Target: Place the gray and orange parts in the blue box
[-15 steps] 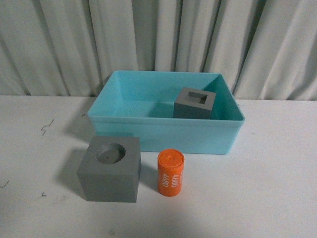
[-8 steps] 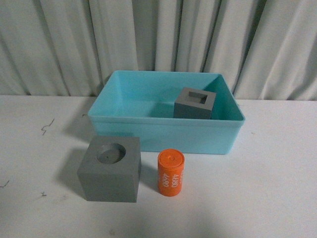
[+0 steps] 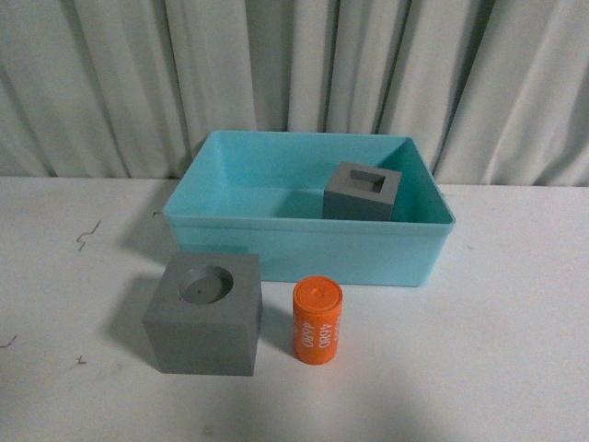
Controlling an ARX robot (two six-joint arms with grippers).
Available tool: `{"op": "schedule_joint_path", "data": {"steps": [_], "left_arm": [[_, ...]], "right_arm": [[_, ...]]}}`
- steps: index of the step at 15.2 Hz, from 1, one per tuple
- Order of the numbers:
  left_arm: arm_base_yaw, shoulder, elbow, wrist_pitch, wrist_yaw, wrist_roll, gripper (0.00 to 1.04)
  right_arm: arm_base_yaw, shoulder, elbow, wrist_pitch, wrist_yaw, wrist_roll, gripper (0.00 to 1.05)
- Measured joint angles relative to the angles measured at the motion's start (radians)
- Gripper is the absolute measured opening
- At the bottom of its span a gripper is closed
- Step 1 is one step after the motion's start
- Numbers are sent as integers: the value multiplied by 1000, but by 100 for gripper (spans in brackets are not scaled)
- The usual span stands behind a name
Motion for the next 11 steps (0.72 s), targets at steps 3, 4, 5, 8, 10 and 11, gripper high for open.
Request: {"op": "schedule_joint_path", "data": {"steps": [3, 4, 5, 8, 10, 11], "left_arm": [[-129, 386, 150, 291, -72, 38, 98], [-171, 495, 193, 372, -87, 67, 98], [-209, 608, 233, 466, -106, 106, 98], [-251, 821, 303, 602, -131, 194, 98], [-261, 906, 321, 644, -139, 225, 98], [-262, 947, 331, 661, -143, 235, 98]], "right_arm": [[0, 0, 0, 0, 0, 0, 98], [0, 0, 0, 0, 0, 0, 98], [0, 0, 0, 0, 0, 0, 98], [0, 0, 0, 0, 0, 0, 98], [0, 0, 0, 0, 0, 0, 98], [0, 0, 0, 0, 0, 0, 98]]}}
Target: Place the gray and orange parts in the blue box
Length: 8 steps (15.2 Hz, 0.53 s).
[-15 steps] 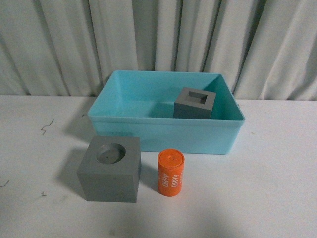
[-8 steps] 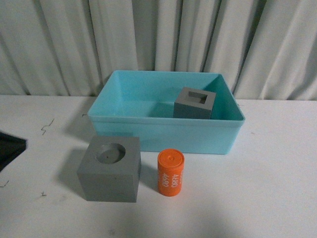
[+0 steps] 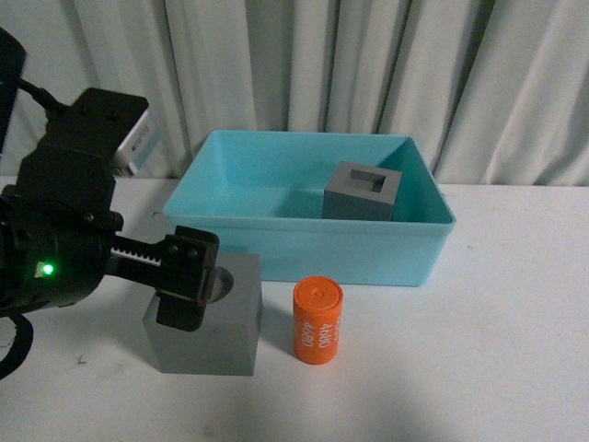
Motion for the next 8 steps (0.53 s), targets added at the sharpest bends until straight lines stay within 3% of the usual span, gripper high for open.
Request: {"op": "schedule_joint_path", "data": {"steps": [8], "left_arm": [[44, 212, 128, 32, -22, 29, 98]], "right_arm": [[0, 0, 0, 0, 0, 0, 98]]}}
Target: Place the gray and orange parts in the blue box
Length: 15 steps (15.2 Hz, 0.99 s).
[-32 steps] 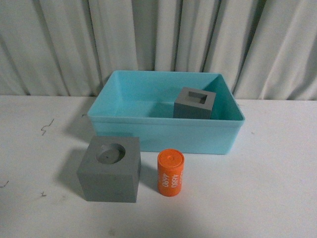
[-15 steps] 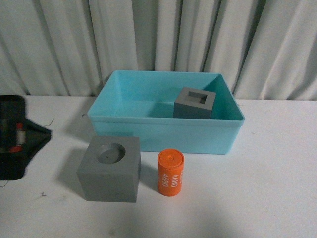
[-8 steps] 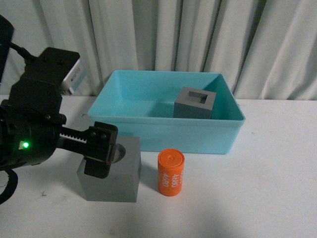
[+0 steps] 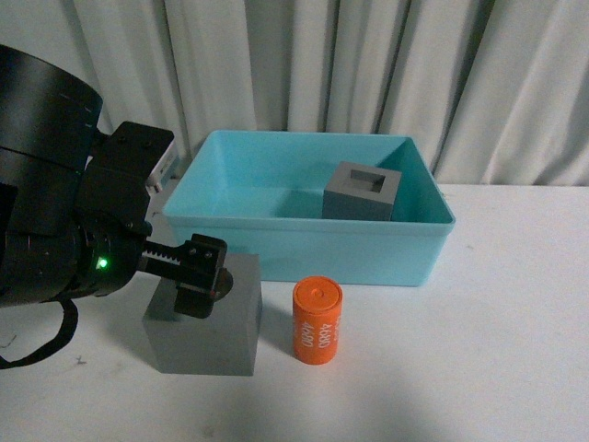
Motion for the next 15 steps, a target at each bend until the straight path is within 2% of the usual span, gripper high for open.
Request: {"op": "schedule_joint_path", "data": {"steps": [7, 9, 11, 14, 15], "left_arm": [[1, 51, 10, 3, -4, 8, 98], [-7, 53, 11, 2, -3, 7, 81], [-16, 53, 4, -1, 1, -6, 55], [-27, 35, -15, -11, 6, -13, 26], [-27, 17, -26, -23, 14, -16, 23]], "right_arm": [[0, 0, 0, 0, 0, 0, 98], [0, 0, 0, 0, 0, 0, 98], [0, 0, 0, 0, 0, 0, 98], [0, 0, 0, 0, 0, 0, 98], [0, 0, 0, 0, 0, 0, 98]]}}
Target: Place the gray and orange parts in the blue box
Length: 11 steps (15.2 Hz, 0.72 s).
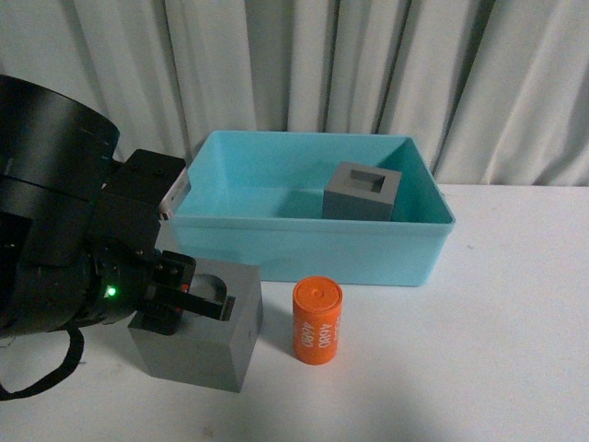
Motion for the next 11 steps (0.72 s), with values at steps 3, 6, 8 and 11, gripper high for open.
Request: {"op": "schedule_joint_path", "data": {"steps": [3, 6, 8, 11], "left_arm": [[12, -66, -11, -89, 17, -24, 20], [51, -285, 110, -338, 85, -71, 19], [44, -309, 272, -360, 104, -95, 19], [-2, -140, 541, -346, 91, -95, 18]], "right_arm": [[0, 0, 0, 0, 0, 0, 98], [0, 0, 0, 0, 0, 0, 98], [0, 0, 0, 0, 0, 0, 98], [0, 0, 0, 0, 0, 0, 98]]}}
